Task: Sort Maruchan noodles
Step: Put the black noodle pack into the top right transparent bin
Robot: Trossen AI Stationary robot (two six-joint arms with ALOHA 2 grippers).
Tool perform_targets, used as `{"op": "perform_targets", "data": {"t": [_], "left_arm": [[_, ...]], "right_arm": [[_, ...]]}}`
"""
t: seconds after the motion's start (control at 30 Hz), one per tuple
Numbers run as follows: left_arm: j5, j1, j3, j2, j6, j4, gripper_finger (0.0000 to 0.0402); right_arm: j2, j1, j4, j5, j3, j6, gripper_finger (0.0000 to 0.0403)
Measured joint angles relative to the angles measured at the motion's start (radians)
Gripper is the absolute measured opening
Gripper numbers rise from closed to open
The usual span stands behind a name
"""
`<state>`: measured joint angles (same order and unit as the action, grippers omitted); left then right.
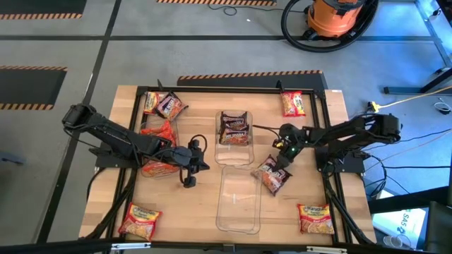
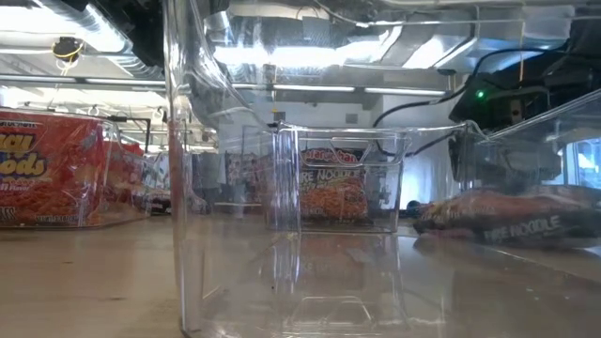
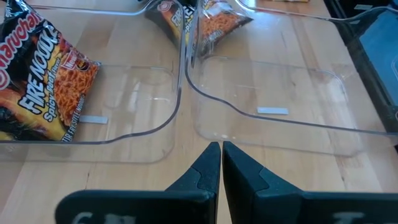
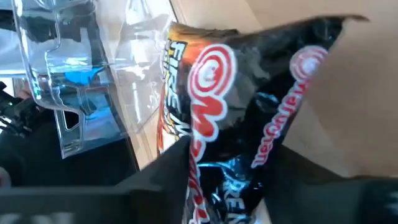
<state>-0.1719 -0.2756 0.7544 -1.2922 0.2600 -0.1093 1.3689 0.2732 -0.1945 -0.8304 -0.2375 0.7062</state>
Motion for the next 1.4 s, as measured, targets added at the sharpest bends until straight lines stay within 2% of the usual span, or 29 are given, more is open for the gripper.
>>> {"op": "perform_targets", "data": {"t": [0.2,0.33,0.47,0.67,0.87,0.97,1.17,1.4], "left_arm": [[-0.002,0.000,0.000,0.000,0.000,0.000,0.0011],[-0.002,0.000,0.000,0.000,0.000,-0.001,0.0011],[-0.002,0.000,0.000,0.000,0.000,-0.001,0.0011],[-0.002,0.000,0.000,0.000,-0.001,-0.002,0.0011],[0.000,0.000,0.000,0.000,-0.006,-0.002,0.0011],[0.001,0.000,0.000,0.000,-0.007,-0.002,0.0011],[0.001,0.000,0.000,0.000,-0.007,-0.002,0.0011],[0.001,0.000,0.000,0.000,-0.007,-0.001,0.0011]], "right_arm": [[0.001,-0.035,-0.004,0.013,-0.010,-0.003,0.0037],[0.003,-0.061,0.026,0.026,-0.050,-0.007,0.0007],[-0.022,-0.096,0.094,0.003,-0.101,-0.007,0.0010],[-0.115,-0.132,0.362,0.052,-0.209,-0.050,0.0011],[-0.216,-0.154,0.729,0.215,-0.407,-0.136,0.0007],[-0.233,-0.178,0.849,0.320,-0.528,-0.167,0.0011],[-0.226,-0.228,0.914,0.486,-0.729,-0.234,0.0008],[-0.170,-0.243,0.901,0.663,-0.874,-0.371,0.0008]]}}
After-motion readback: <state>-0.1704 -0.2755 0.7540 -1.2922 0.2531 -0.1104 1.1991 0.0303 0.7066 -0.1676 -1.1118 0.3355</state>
